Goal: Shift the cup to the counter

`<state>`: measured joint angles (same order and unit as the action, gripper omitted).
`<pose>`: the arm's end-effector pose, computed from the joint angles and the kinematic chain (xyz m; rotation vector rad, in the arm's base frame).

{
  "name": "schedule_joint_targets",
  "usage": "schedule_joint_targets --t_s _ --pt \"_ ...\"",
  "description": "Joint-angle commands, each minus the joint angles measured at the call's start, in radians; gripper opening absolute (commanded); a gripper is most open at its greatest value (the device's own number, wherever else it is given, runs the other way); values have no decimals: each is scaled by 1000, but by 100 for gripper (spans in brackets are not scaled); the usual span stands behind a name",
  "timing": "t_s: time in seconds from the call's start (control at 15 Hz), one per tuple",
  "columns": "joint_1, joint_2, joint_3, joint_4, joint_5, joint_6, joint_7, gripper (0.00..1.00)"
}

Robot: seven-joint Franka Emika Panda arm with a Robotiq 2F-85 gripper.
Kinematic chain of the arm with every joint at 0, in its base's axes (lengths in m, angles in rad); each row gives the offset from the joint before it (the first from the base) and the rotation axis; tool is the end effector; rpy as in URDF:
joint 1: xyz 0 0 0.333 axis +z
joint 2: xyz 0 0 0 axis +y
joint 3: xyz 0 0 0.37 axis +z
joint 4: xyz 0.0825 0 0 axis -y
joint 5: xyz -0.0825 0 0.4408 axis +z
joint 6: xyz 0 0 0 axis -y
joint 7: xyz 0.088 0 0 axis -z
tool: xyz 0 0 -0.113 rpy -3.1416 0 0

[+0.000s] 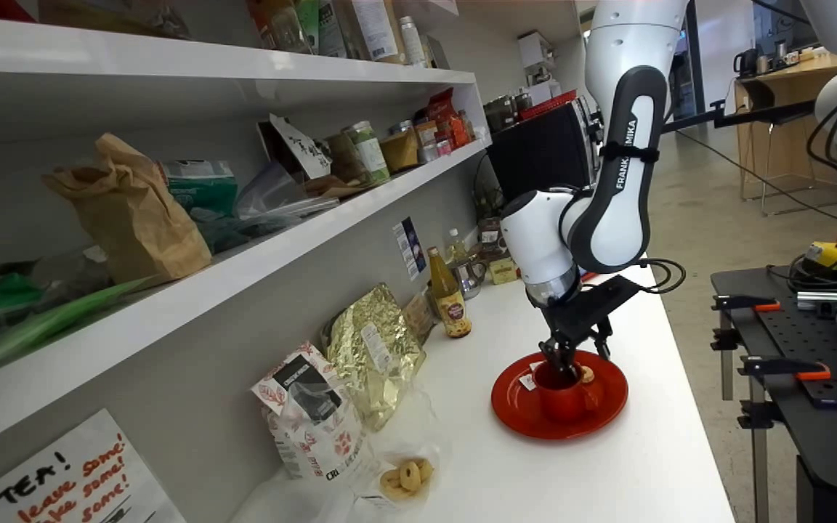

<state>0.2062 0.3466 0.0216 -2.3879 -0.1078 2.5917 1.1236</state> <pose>0.5104 0.1207 0.1565 2.7785 -1.1757 -0.1278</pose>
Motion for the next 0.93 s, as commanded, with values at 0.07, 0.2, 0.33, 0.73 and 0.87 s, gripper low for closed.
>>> schedule_joint_targets --t_s 0.07,0.2,0.33,0.73,0.87 --pt "28 49 -6 30 28 -3 8 36" --pt "35 55 -8 32 26 -7 8 21" --pt "40 58 -10 34 25 -8 8 6" --pt "46 52 -16 38 17 -9 9 2" --pt "47 44 -20 44 11 -10 9 2"
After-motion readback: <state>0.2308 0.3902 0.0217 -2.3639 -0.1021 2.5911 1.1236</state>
